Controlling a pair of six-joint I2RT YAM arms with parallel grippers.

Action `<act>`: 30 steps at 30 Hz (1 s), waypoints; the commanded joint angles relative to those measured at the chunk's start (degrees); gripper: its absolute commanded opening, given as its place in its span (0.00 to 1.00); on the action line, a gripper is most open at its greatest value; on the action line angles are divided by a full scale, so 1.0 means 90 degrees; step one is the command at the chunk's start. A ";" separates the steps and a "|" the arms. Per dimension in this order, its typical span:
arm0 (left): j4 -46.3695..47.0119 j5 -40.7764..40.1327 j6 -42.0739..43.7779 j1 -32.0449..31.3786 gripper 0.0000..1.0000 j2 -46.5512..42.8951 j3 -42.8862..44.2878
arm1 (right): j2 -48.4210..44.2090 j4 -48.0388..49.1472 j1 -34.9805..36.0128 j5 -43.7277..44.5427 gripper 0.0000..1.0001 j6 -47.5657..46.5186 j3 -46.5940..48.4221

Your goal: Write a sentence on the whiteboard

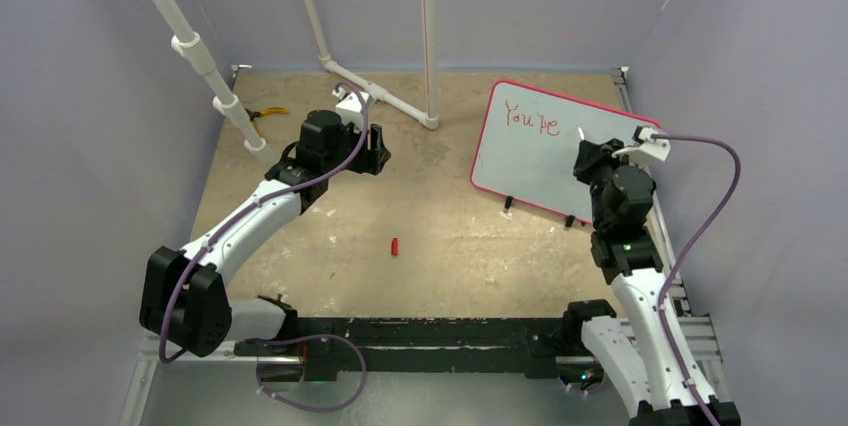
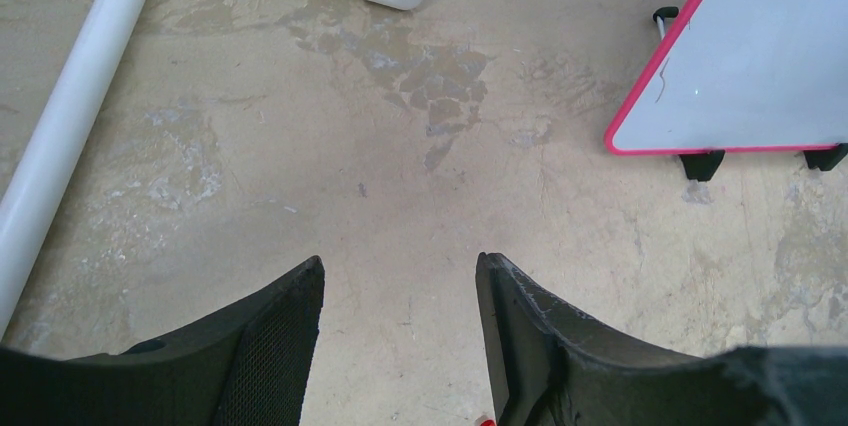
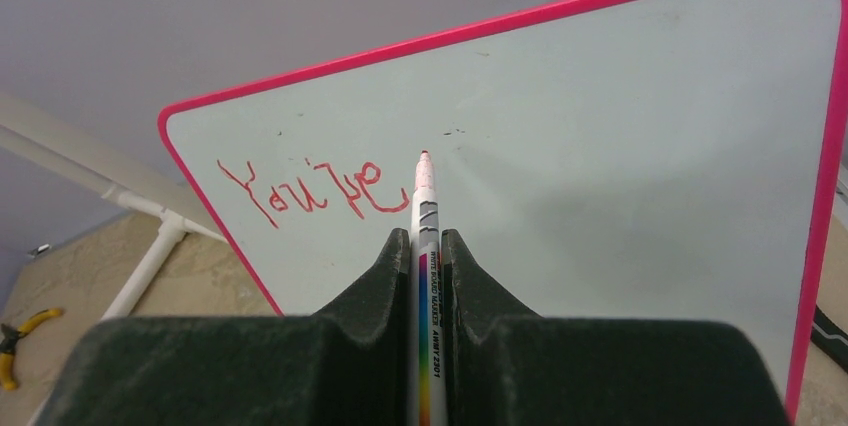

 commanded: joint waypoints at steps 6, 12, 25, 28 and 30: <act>0.0215 -0.0138 -0.0004 0.0039 0.57 -0.0206 -0.0008 | 0.0246 0.0248 -0.0095 -0.0147 0.00 0.0019 -0.0058; 0.0215 -0.0144 0.0007 0.0039 0.57 -0.0216 -0.0008 | 0.0288 0.0332 -0.0124 0.0005 0.00 0.0028 -0.0075; 0.0215 -0.0163 0.0018 0.0038 0.57 -0.0223 -0.0010 | 0.0421 0.0488 -0.0148 0.0182 0.00 -0.0050 -0.0051; 0.0213 -0.0163 0.0013 0.0039 0.57 -0.0233 -0.0015 | 0.0433 0.0524 -0.0140 0.0176 0.00 -0.0083 -0.0049; 0.0215 -0.0163 0.0018 0.0039 0.57 -0.0235 -0.0016 | 0.0472 0.0536 -0.0142 0.0139 0.00 -0.0120 -0.0031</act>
